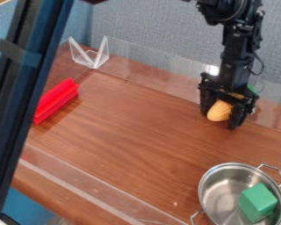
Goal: Push the yellow object to the left side of the table
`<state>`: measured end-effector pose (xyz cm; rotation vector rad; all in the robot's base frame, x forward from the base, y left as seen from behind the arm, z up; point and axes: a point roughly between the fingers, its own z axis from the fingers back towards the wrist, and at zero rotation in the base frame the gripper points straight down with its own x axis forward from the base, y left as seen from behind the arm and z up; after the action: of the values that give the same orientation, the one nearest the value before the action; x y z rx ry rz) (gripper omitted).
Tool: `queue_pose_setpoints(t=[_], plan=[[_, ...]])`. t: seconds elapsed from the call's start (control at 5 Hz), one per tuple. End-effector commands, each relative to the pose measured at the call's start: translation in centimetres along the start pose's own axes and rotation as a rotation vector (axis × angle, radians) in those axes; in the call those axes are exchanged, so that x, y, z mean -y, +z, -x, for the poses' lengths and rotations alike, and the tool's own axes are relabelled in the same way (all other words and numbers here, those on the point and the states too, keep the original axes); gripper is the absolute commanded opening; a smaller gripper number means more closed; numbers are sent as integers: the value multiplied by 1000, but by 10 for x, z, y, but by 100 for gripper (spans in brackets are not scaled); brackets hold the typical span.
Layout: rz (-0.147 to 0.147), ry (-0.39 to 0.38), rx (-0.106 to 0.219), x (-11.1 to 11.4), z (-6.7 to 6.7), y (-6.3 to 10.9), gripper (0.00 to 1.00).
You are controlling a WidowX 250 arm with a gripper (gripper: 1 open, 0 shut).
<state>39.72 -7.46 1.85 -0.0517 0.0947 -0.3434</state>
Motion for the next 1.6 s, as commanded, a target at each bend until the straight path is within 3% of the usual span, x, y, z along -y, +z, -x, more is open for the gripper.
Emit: queue_pose_setpoints(t=[0.0,1.4], plan=[[-9,20,51,-11,-8,8,0],[-4,22,75,-23,12,25,0]])
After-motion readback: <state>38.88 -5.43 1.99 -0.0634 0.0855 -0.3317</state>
